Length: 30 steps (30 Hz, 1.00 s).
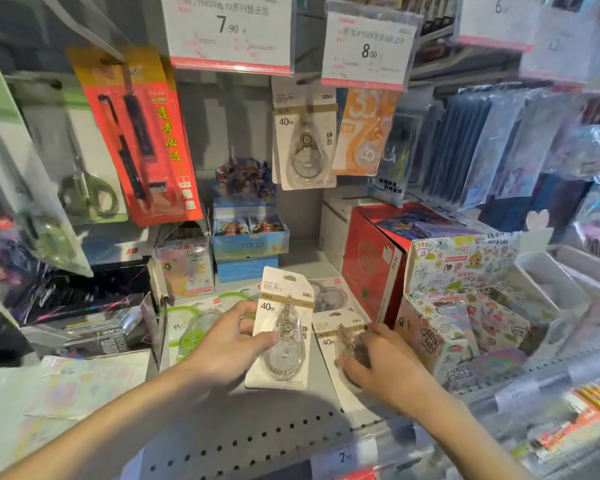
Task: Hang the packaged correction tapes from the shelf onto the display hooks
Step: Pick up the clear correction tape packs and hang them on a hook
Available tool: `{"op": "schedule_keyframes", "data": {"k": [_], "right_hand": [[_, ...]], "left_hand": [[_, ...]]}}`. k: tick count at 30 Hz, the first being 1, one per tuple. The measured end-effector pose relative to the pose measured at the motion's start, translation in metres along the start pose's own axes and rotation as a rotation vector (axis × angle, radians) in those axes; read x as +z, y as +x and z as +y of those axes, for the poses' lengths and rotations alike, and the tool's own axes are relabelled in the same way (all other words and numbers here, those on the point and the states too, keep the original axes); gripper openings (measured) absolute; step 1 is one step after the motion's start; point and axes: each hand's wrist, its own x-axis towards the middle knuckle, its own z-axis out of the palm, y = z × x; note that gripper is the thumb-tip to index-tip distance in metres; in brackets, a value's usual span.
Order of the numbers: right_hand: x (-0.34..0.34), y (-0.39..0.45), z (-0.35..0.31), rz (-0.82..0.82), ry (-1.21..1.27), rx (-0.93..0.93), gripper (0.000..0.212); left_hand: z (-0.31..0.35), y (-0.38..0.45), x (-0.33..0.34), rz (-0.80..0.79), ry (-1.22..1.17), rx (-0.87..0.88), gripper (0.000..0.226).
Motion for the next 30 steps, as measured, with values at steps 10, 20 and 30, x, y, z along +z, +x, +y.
{"op": "schedule_keyframes", "data": {"k": [10,20,30], "right_hand": [[-0.003,0.003,-0.009,0.011,0.498,-0.005,0.076],[-0.028,0.004,-0.036,0.046,0.798,-0.011,0.065],[-0.086,0.0,-0.05,0.206,0.974,-0.288,0.059]], "left_hand": [[-0.005,-0.008,-0.008,0.067,-0.044,0.008,0.04],[0.0,-0.023,-0.052,0.109,-0.09,0.259,0.047],[0.057,-0.046,-0.075,0.295,-0.083,0.489,0.048]]}}
